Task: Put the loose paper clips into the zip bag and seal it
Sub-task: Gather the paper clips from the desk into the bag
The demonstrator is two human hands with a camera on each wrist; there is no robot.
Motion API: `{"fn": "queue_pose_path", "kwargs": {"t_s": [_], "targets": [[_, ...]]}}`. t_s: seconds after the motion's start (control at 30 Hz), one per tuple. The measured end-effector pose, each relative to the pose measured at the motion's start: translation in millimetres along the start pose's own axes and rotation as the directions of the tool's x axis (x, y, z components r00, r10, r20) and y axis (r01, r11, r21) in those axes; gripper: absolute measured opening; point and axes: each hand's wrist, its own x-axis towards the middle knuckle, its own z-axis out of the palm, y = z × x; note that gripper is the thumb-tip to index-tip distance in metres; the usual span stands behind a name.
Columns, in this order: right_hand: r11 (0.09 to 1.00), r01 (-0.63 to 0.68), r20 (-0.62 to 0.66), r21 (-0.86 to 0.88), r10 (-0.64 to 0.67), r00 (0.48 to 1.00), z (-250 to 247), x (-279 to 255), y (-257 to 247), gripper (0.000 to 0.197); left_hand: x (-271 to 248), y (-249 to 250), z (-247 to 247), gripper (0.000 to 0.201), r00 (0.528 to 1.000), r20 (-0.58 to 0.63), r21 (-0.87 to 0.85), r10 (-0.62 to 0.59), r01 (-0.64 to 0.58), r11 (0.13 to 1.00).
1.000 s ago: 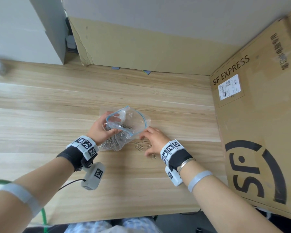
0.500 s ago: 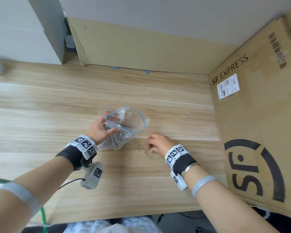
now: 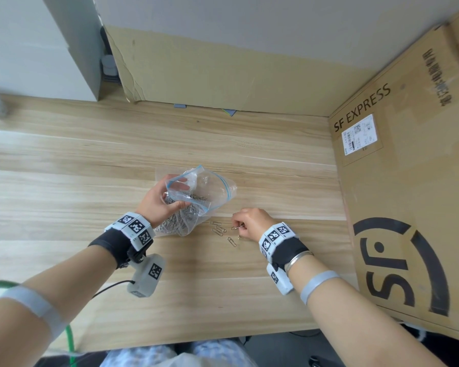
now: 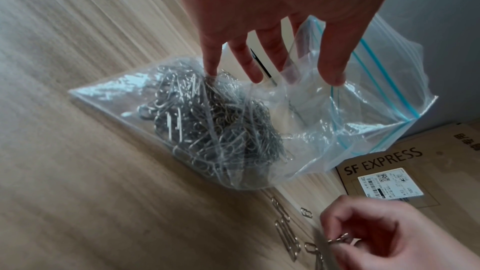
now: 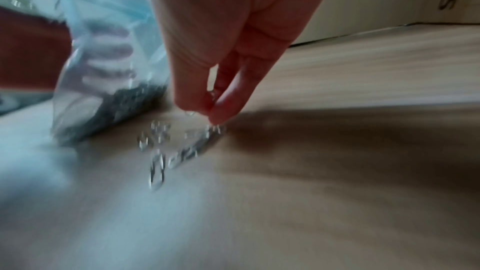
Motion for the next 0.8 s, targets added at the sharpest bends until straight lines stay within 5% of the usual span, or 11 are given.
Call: {"fn": "queue_pose_path", "kwargs": {"t_s": [0.17, 0.33, 0.47, 0.63, 0.8], "targets": [[0.98, -0.025, -0.072, 0.197, 0.04, 0.997, -34.2, -9.4, -2.8, 0.014, -0.5, 0.1, -1.4, 0.047, 1.0, 0.007, -0.008, -0.006, 0.006, 1.0], [0.94, 0.192, -0.343, 0.28, -0.089, 0.935, -78.8, -4.3, -33.9, 0.014, -0.6, 0.2, -1.4, 0.049, 1.0, 0.018, 0.004, -0.002, 0.002, 1.0], [0.93, 0.264, -0.351, 0.255, -0.166, 0.922, -83.8, 19.2, -62.2, 0.014, 0.0, 0.8, -1.4, 0.05, 1.0, 0.021, 0.013, 0.007, -0.008, 1.0], [0.919, 0.179, -0.283, 0.35, -0.078, 0.956, -78.6, 28.5, -61.6, 0.024, -0.9, 0.4, -1.7, 0.049, 1.0, 0.014, -0.008, 0.006, -0.006, 1.0], [0.9, 0.113, -0.478, 0.422, 0.115, 0.871, -74.1, 14.4, -24.1, 0.009, -0.6, -2.1, -3.7, 0.048, 1.0, 0.017, 0.011, 0.006, -0.006, 1.0]]}}
